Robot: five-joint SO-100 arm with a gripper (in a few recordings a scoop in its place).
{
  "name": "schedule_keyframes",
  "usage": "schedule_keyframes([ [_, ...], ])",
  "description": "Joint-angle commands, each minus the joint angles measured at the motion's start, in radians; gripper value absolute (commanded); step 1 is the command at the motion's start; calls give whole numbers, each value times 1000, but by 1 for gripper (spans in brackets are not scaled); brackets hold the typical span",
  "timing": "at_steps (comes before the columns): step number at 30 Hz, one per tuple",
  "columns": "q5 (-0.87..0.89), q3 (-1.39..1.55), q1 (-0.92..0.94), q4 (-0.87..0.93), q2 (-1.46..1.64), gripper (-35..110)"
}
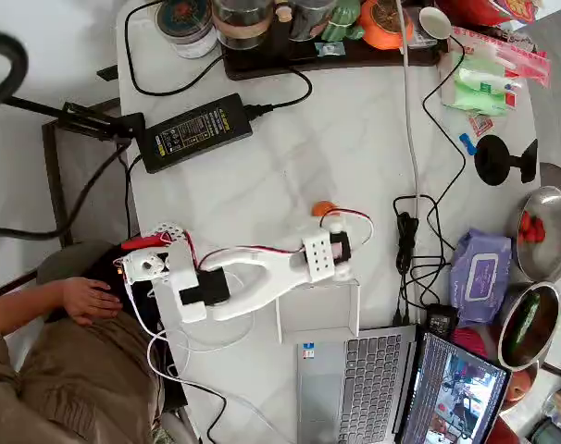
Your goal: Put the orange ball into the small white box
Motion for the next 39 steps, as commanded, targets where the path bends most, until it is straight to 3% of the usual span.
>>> schedule_keyframes([
  [1,6,-17,2,2,6,36],
  [13,6,-17,-8,2,6,23],
  [23,6,-9,-8,2,5,22],
  [32,6,-5,-8,2,5,6],
  [39,6,-11,-9,2,5,5],
])
